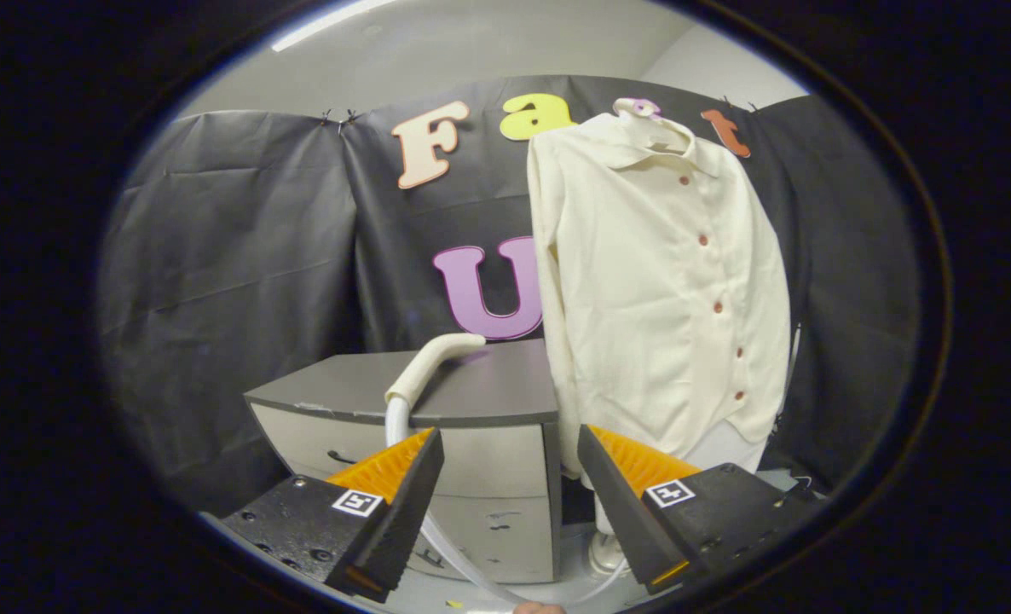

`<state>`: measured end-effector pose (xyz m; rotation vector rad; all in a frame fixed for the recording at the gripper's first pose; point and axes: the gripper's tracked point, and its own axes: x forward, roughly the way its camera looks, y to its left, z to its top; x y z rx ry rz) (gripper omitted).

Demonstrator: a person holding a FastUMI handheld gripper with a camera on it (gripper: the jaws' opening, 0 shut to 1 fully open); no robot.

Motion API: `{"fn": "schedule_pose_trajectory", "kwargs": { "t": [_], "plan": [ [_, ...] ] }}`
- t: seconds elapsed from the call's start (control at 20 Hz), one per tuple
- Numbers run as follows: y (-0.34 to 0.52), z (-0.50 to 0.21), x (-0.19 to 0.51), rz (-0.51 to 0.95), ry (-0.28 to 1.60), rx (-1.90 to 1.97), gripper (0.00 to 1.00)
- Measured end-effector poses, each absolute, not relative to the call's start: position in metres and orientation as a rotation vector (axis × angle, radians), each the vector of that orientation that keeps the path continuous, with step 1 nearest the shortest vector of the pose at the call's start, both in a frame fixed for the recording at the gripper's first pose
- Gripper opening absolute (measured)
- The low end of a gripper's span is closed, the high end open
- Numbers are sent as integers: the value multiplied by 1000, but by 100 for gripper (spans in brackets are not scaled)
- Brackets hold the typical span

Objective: Iron the clothes twice with a garment steamer, once on the left side and once on the right side.

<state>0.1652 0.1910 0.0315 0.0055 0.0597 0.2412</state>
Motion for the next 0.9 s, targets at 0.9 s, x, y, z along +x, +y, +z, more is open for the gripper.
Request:
{"fn": "schedule_pose_trajectory", "kwargs": {
  "t": [0.9],
  "plan": [
    [336,13,323,215,290,-125,97]
  ]
}}
